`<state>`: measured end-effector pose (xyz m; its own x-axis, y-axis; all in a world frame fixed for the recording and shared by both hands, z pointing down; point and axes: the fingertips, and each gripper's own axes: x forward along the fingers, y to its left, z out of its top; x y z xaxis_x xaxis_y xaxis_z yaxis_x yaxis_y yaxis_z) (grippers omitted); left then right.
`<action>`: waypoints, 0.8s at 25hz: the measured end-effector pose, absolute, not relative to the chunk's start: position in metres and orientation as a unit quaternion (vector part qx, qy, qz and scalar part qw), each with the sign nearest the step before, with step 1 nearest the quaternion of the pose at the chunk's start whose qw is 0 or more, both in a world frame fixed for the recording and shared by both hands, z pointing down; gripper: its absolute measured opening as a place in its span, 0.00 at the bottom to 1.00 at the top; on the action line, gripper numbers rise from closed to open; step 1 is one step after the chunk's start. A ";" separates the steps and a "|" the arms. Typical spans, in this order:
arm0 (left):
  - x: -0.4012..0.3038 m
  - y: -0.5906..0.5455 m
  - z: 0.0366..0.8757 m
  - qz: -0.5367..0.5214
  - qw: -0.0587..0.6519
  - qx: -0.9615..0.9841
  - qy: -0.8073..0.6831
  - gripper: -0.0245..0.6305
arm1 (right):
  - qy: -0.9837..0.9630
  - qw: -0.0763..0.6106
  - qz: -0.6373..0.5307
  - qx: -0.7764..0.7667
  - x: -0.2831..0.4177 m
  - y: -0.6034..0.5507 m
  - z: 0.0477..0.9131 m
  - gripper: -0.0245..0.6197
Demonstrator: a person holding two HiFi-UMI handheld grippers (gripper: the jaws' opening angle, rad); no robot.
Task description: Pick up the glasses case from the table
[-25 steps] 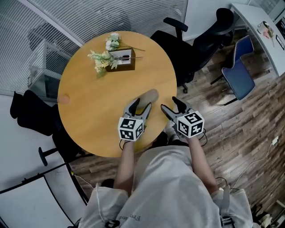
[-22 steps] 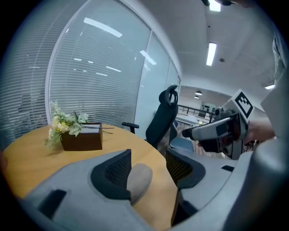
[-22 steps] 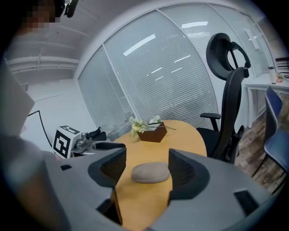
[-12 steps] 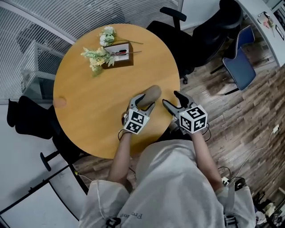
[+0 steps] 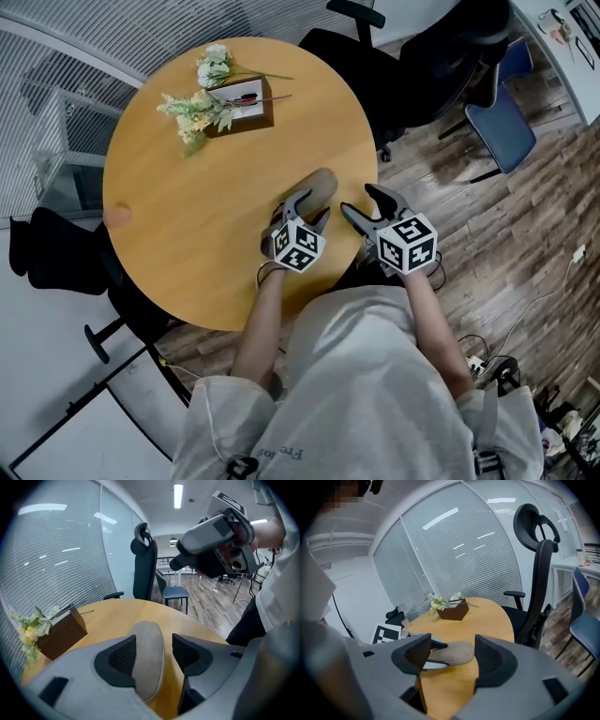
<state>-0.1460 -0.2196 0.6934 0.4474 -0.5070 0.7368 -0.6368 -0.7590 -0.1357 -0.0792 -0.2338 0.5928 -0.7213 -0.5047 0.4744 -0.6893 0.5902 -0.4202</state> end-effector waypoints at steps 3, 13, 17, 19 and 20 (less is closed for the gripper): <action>-0.146 -0.220 0.695 0.419 0.047 0.844 -0.333 0.39 | -0.880 0.160 0.299 0.333 -0.085 -0.230 0.596 0.47; -0.156 -0.234 0.697 0.439 0.025 0.834 -0.334 0.45 | -0.883 0.165 0.294 0.328 -0.092 -0.232 0.596 0.47; -0.161 -0.242 0.699 0.448 0.015 0.831 -0.330 0.46 | -0.882 0.169 0.295 0.326 -0.094 -0.233 0.597 0.47; -0.163 -0.245 0.700 0.453 0.012 0.829 -0.328 0.48 | -0.882 0.169 0.296 0.326 -0.093 -0.233 0.598 0.47; -0.164 -0.247 0.701 0.455 0.012 0.828 -0.328 0.49 | -0.881 0.169 0.297 0.327 -0.093 -0.233 0.599 0.47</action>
